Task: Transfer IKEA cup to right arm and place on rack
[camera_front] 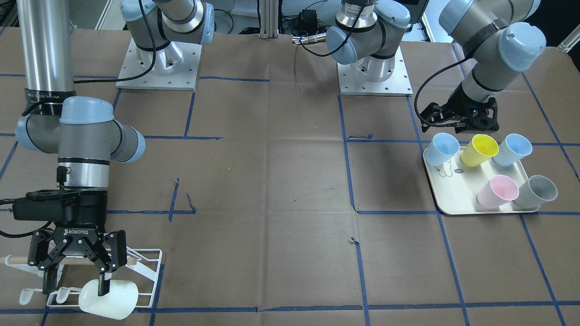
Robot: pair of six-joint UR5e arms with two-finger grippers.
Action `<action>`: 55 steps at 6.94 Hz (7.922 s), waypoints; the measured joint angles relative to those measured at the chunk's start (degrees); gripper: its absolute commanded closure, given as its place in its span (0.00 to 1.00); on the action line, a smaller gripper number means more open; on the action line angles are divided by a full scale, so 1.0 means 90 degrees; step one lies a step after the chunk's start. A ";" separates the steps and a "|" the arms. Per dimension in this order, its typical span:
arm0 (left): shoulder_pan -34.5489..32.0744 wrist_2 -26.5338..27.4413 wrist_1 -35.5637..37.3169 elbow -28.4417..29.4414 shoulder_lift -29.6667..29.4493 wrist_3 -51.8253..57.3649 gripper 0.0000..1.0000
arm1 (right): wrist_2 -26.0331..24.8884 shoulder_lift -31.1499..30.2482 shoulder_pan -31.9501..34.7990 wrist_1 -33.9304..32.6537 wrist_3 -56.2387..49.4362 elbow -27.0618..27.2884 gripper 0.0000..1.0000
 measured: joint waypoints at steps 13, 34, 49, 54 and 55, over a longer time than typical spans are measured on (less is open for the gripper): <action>0.0327 -0.0182 0.1039 0.0134 -0.0652 0.0222 1.00 | 0.1225 -0.2812 0.1261 -0.0298 0.7501 0.2452 0.00; -0.3324 -0.6984 0.7726 0.0000 -0.1609 0.0010 0.98 | 0.1750 -0.2551 0.1771 0.0703 1.0640 0.2253 0.00; -0.3395 -0.6963 0.7745 0.0041 -0.1593 -0.0186 0.96 | 0.1664 -0.2272 0.2217 0.1267 1.0822 0.1770 0.02; -0.3395 -0.6964 0.7746 0.0048 -0.1593 -0.0188 0.69 | 0.1748 -0.2185 0.2261 0.1230 1.0787 0.1706 0.59; -0.3395 -0.6961 0.7747 0.0052 -0.1592 -0.0229 0.46 | 0.1757 -0.2186 0.2261 0.1209 1.0773 0.1703 0.64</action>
